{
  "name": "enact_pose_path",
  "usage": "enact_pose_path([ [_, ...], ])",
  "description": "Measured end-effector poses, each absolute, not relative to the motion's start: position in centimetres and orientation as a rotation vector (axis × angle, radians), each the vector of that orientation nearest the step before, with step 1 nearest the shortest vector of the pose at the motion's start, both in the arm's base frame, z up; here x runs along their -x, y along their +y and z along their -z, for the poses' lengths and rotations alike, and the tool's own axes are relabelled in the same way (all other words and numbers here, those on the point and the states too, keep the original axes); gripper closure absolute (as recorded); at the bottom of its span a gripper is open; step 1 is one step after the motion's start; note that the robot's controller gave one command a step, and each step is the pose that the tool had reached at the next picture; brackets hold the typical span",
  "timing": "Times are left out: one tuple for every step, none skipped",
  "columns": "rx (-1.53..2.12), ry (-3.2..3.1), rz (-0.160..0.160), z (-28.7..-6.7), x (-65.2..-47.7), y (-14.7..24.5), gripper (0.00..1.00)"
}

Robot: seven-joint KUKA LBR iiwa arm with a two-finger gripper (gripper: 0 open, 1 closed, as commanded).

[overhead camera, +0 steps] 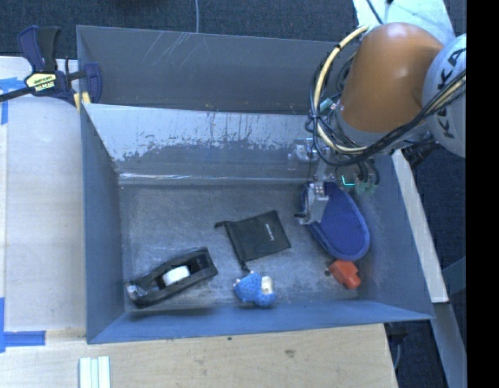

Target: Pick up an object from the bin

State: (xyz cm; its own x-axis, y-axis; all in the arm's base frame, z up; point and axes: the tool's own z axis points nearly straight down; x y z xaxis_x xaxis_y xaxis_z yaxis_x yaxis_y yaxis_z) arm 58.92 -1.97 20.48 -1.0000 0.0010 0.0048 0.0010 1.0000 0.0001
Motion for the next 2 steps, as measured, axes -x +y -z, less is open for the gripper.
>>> enact_pose_path([
  [-0.246, -3.126, 0.002, -9.22, -54.21, -0.07, 0.00],
  [-0.246, -3.135, 0.000, -9.60, -54.48, -0.11, 1.00],
])
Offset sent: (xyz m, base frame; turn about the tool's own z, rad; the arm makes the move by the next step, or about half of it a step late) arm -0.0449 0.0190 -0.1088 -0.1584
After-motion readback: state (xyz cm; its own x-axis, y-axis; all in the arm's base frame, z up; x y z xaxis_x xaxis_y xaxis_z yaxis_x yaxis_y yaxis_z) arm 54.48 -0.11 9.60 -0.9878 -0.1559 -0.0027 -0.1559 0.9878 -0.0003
